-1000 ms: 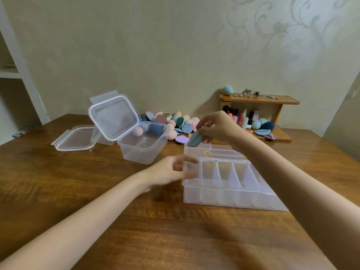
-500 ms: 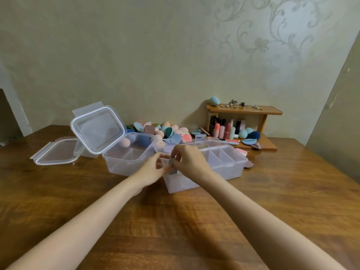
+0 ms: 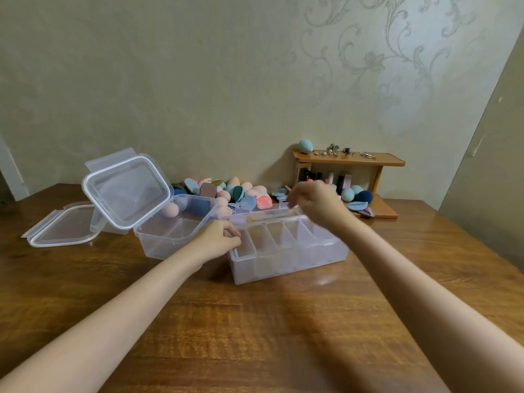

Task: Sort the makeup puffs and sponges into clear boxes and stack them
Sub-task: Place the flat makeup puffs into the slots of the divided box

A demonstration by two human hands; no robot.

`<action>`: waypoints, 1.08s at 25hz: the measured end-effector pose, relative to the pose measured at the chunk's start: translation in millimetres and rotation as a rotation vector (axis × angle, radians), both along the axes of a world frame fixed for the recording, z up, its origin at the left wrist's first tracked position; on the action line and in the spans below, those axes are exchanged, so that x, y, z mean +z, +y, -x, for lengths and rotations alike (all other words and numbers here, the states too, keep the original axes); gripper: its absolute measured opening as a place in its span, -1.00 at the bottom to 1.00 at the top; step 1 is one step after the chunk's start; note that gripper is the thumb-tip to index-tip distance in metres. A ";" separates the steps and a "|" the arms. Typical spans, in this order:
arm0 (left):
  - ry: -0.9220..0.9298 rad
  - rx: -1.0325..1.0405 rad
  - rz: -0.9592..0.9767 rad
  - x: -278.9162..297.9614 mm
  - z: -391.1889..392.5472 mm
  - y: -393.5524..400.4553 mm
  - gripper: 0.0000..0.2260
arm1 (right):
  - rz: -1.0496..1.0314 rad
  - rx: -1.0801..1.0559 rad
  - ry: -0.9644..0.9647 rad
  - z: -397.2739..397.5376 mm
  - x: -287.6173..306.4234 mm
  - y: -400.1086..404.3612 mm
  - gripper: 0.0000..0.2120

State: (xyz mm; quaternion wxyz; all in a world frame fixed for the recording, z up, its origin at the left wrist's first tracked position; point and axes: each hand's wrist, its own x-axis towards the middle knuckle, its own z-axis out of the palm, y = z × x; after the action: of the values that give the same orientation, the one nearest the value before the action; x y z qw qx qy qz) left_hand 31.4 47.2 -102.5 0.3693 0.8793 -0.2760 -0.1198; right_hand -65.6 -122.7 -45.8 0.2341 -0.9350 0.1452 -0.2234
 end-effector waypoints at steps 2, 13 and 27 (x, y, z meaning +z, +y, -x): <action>-0.064 0.021 -0.058 -0.2 -0.4 -4.6 -0.87 | -0.034 -0.174 0.022 3.7 -5.5 -41.2 -0.72; -0.122 0.058 -0.119 -5.1 0.7 -7.7 -0.84 | -0.413 -0.500 0.388 36.1 -58.6 -99.0 -0.73; 0.102 -0.090 0.002 6.1 5.0 6.3 -0.79 | 0.224 0.200 0.034 -9.5 -29.7 72.3 -0.81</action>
State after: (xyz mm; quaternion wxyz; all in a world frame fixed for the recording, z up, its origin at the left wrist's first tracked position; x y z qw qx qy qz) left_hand 26.4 53.5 -96.4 0.3779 0.8583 -0.2964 -0.1806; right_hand -56.1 -50.4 -75.5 0.1471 -0.9687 0.0294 -0.1978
